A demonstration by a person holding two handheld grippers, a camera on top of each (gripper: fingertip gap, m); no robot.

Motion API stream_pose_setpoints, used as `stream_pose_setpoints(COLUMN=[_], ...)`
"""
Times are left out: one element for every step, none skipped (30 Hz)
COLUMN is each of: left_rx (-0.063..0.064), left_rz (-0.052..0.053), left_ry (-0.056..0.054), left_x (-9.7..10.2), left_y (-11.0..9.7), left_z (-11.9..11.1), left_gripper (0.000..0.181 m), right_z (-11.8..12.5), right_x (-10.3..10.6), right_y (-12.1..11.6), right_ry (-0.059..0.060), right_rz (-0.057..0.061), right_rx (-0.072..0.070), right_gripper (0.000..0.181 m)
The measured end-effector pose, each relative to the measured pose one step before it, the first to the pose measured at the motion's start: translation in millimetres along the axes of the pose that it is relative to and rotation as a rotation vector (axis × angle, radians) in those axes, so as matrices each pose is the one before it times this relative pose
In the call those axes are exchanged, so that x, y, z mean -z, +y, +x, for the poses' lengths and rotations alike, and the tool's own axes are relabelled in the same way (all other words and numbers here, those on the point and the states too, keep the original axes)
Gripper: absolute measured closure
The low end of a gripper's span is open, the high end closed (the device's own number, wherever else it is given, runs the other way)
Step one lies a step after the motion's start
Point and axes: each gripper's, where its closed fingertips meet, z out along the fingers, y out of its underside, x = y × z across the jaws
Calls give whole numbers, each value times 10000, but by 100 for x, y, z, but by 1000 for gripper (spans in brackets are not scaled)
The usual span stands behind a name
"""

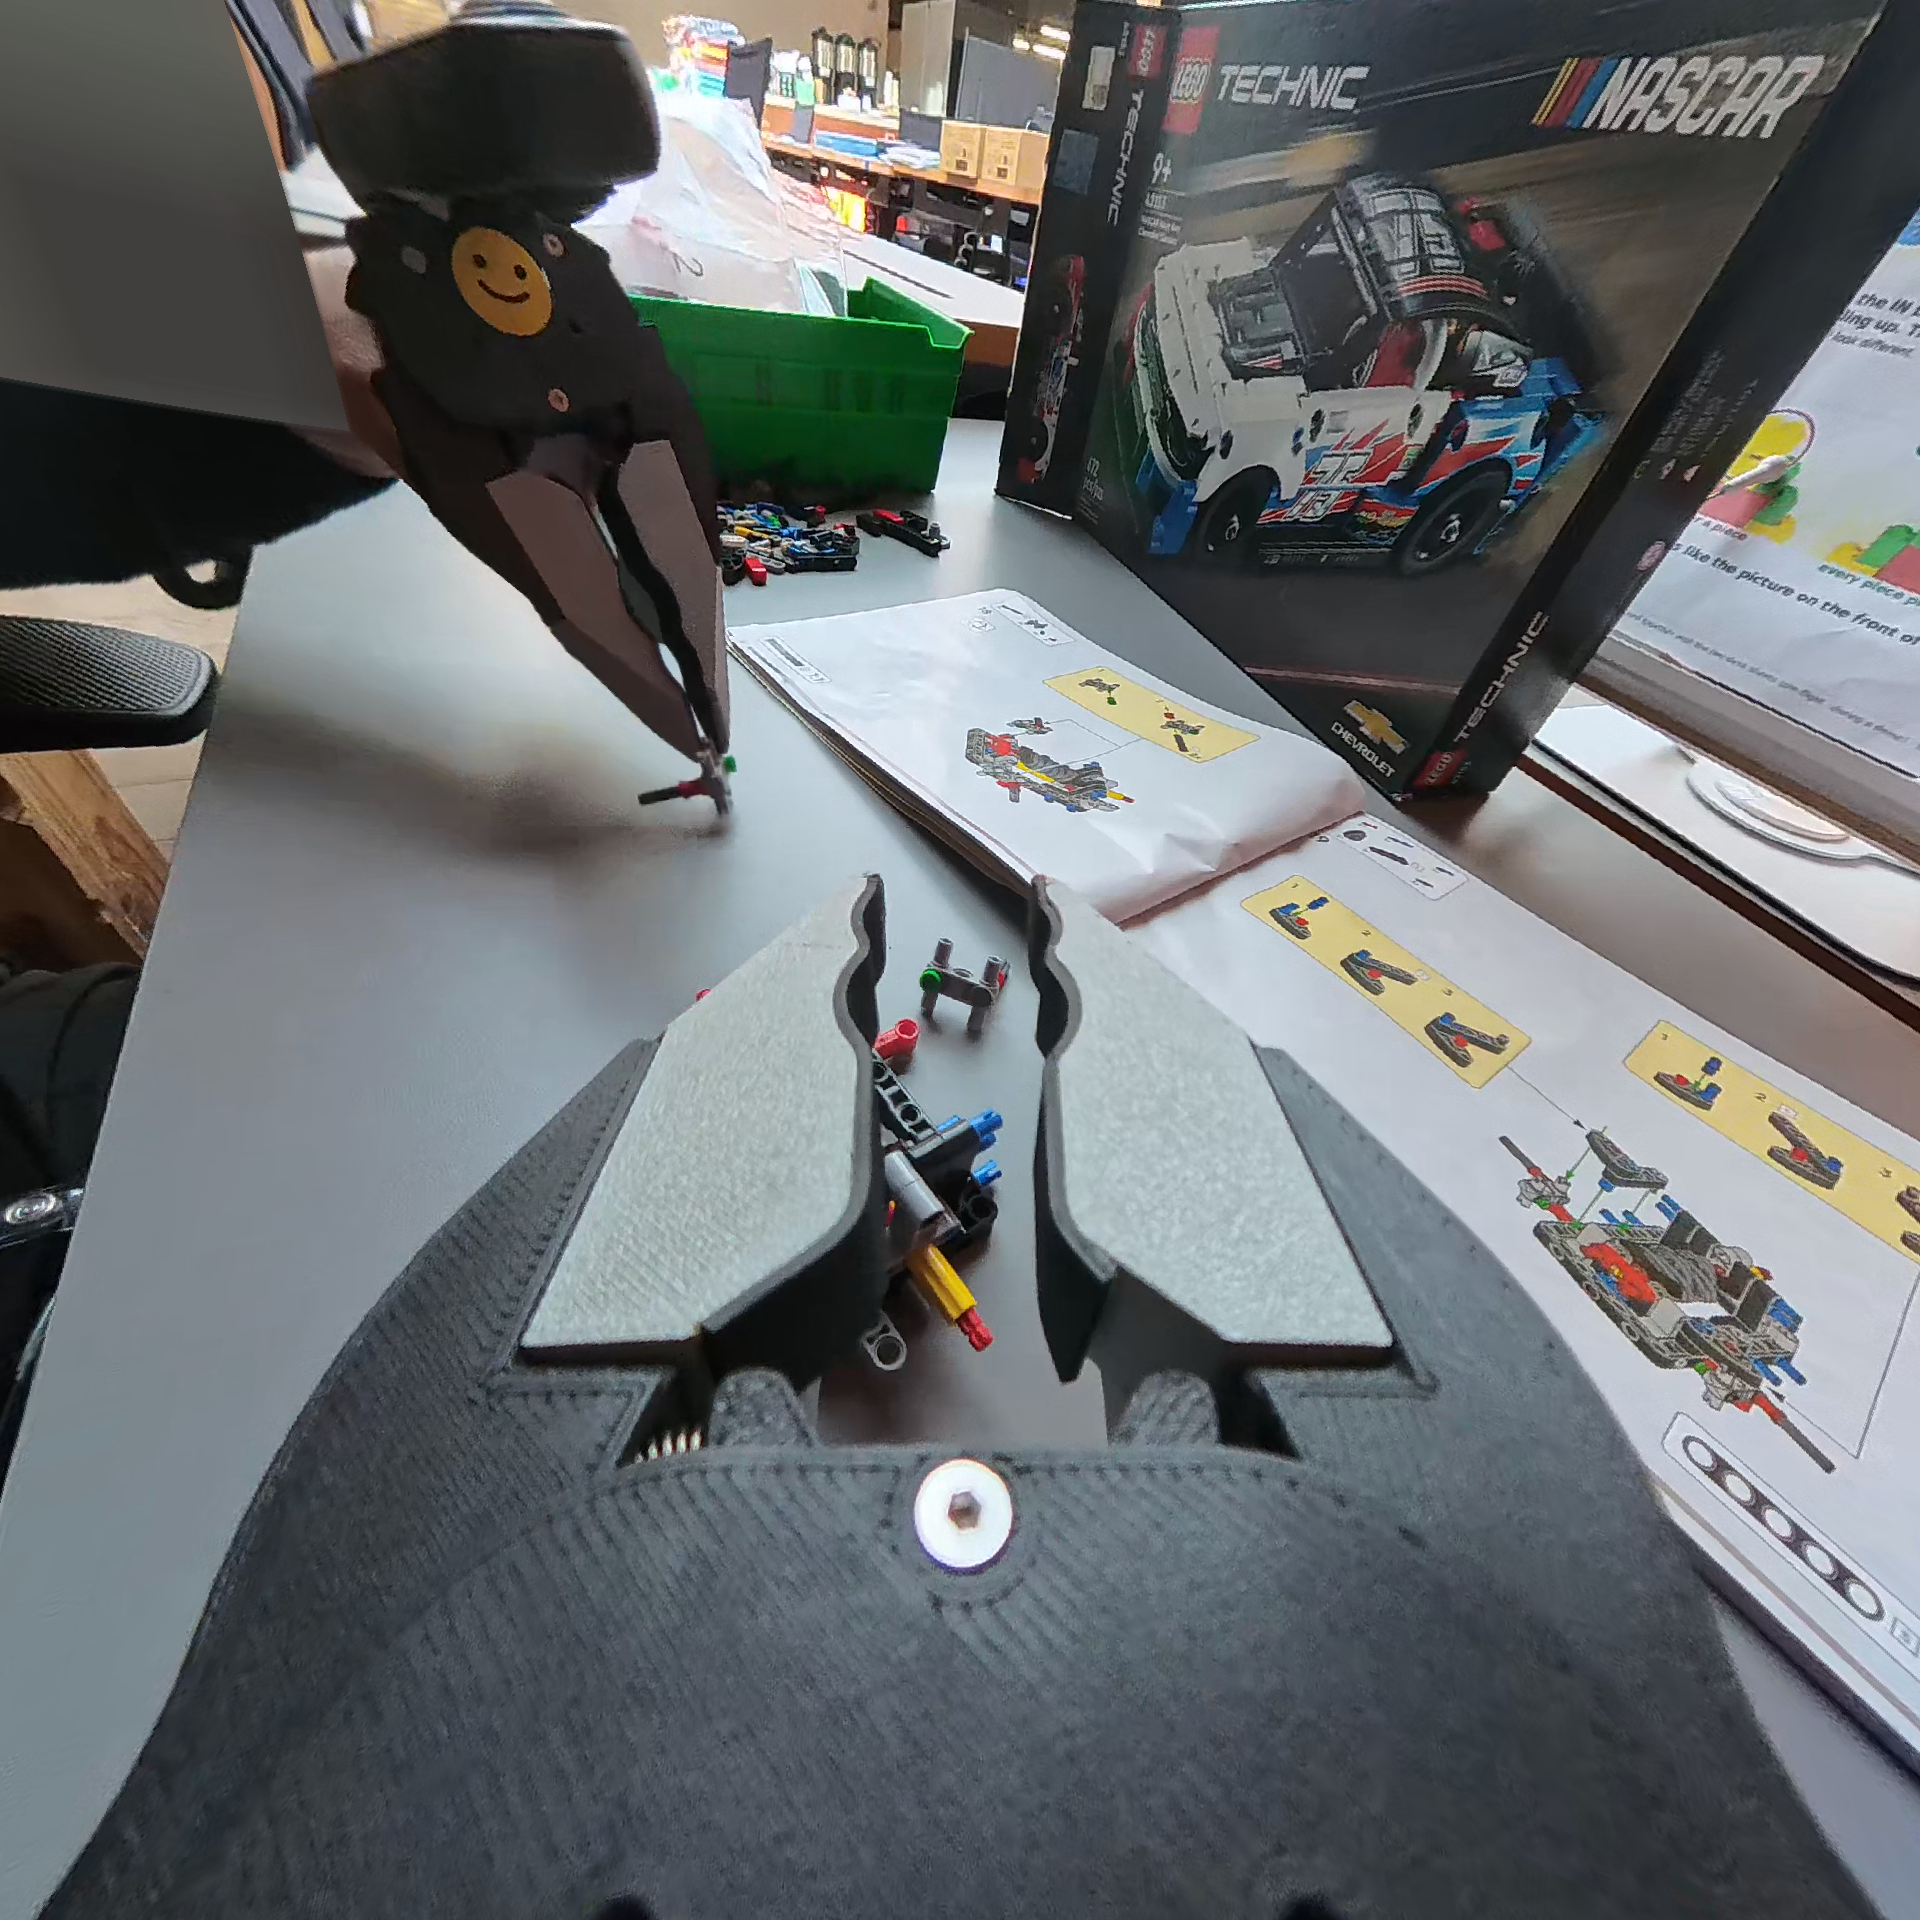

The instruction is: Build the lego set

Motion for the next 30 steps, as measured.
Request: stream_pose_setpoints(left_rx=[-80,-72,-99,-111,-127,-162,-227,-242,-216,-210,-299,-453,-598,-647,-620,-603,-591,-473,-325,-239,-211,-210,-163,-98,-32,29,135,181,153,140], left_rz=[177,195,241,276,289,355,391,529,544,443,396,379,400,413,309,208,245,283,227,163,142,117,86,52,36,48,16,-23,-24,-9], left_ry=[-150,-120,-212,-230,-357,-679,-774,-654,-452,-442,-468,-567,-650,-566,-414,-388,-327,-309,-211,-100,-68,-117,-53,13,3,60,59,18,25,35], left_x=[-19,23,76,125,180,311,439,515,510,465,431,483,535,512,427,317,261,217,175,87,31,6,-20,-32,-12,-16,-27,-22,-28,-26], left_y=[-169,-164,-221,-250,-307,-403,-512,-774,-859,-794,-786,-798,-915,-1009,-937,-830,-833,-843,-721,-601,-507,-414,-334,-229,-143,-107,-20,76,96,73], left_z=[8,143,78,160,38,-363,-448,-201,119,120,109,-36,-154,-76,25,-9,36,-1,63,169,172,53,96,131,83,130,57,-39,-48,-23], left_gripper=[178,178,178,179,178,179,179,179,179,179,179,179,179,179,179,179,179,179,179,179,179,179,179,180,180,179,179,179,179,179], right_z=[-133,-216,-342,-427,-474,-656,-782,-770,-778,-918,-1020,-880,-677,-545,-505,-652,-634,-386,-225,-222,-240,-137,-63,-27,-52,-56,42,114,72,-59], right_x=[1,-30,-105,-213,-347,-463,-522,-547,-519,-490,-442,-411,-373,-306,-220,-165,-101,-27,8,35,48,30,10,-11,-26,-16,12,57,96,114], right_y=[-150,-229,-295,-229,-87,53,66,14,-123,-228,-197,-83,38,107,48,-97,-179,-206,-227,-205,-205,-117,-8,111,93,67,91,91,11,-109], right_ry=[-33,-50,-85,-102,-119,-228,-308,-315,-338,-443,-541,-481,-390,-354,-357,-455,-465,-328,-250,-268,-272,-208,-152,-109,-97,-77,16,103,117,72], right_rz=[37,47,31,-25,-124,-195,-209,-204,-148,-94,-105,-143,-177,-173,-93,40,123,144,166,158,157,115,33,-39,-37,-23,-52,-77,-25,38], right_rx=[0,8,-2,-36,-103,-138,-206,-356,-453,-468,-468,-471,-475,-458,-400,-293,-224,-210,-190,-171,-174,-183,-162,-124,-83,-20,46,126,183,185], right_gripper=[157,157,157,156,156,153,151,150,150,150,149,149,150,151,151,150,151,151,151,151,152,153,154,154,155,155,155,155,155,158])
